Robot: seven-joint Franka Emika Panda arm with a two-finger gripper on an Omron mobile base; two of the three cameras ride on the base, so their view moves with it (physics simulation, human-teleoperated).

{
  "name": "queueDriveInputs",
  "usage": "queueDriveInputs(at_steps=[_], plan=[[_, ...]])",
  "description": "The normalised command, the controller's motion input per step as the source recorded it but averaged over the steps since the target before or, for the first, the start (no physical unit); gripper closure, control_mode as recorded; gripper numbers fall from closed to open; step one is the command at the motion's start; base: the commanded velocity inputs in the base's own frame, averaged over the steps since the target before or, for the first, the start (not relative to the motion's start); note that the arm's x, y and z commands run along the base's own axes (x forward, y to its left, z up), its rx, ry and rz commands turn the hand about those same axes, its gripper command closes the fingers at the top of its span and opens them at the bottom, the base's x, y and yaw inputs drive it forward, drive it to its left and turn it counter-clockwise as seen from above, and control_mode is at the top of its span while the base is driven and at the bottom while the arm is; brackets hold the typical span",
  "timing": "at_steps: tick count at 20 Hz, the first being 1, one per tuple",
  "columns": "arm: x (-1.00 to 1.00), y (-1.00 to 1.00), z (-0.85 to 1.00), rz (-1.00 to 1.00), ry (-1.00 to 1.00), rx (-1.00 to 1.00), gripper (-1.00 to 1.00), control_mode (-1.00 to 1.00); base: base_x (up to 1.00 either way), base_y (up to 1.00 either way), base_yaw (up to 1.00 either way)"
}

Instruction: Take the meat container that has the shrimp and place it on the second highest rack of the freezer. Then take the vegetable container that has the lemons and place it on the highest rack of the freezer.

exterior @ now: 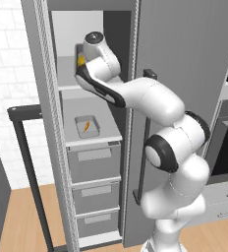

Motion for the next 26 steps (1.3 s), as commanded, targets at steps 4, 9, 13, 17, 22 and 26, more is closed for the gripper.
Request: queueDriveInputs(at_steps=[4, 9, 13, 17, 22, 26], plan=[[0.59, 0.39, 0.17, 0.00, 0.00, 0.00, -1.00, -1.00, 0.00, 0.00, 0.00], [0.48, 0.04, 0.13, -0.09, 0.00, 0.01, -1.00, -1.00, 0.00, 0.00, 0.00], [-0.29, 0.00, 0.37, -0.02, 0.01, 0.04, -1.00, -1.00, 0.00, 0.00, 0.00], [-0.93, -0.02, 0.45, 0.04, 0.13, 0.17, -1.00, -1.00, 0.00, 0.00, 0.00], [-1.00, -0.50, 0.02, 0.02, 0.15, 0.15, -1.00, -1.00, 0.00, 0.00, 0.00], [-1.00, -0.41, -0.63, 0.06, 0.23, 0.10, -1.00, -1.00, 0.00, 0.00, 0.00]])
